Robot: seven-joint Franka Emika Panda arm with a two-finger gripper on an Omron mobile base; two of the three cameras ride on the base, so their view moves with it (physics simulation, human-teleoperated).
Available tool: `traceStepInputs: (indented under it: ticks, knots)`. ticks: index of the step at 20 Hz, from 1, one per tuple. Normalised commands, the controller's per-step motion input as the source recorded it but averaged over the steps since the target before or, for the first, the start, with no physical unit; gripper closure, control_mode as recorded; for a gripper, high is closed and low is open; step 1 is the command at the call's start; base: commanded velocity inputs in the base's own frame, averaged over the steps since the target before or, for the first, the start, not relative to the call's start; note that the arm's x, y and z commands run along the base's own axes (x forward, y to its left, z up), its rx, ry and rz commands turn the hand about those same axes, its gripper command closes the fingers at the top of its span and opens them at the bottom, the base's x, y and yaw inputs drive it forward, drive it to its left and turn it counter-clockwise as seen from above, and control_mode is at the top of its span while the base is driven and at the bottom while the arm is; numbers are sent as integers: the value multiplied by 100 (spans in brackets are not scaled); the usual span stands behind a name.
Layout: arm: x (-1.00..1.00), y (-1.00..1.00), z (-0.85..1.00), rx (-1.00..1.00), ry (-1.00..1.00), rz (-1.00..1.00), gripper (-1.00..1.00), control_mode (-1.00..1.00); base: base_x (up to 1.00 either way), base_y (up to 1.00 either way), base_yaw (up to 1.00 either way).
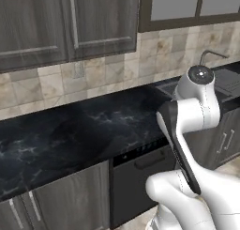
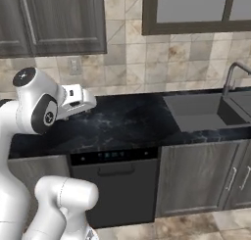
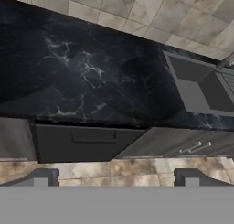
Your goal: Pick the bar and boxed food from the counter and place them in the cabinets closest to them.
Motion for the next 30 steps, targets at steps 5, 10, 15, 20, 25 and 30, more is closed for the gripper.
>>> traceStepInputs:
  ticks: [5,10,15,20,25,30]
  knots:
    - [0,0,0,0,0,0,-100,100,-6,-6,-34]
    - [0,0,0,0,0,0,-100,100,-6,-6,-33]
    - [0,0,0,0,0,0,-100,100,-4,-4,-32]
    - [0,0,0,0,0,0,-100,100,-4,-7,-32]
    - [0,0,0,0,0,0,-100,100,-1,-8,-33]
    - [0,0,0,0,0,0,-100,100,0,-7,-33]
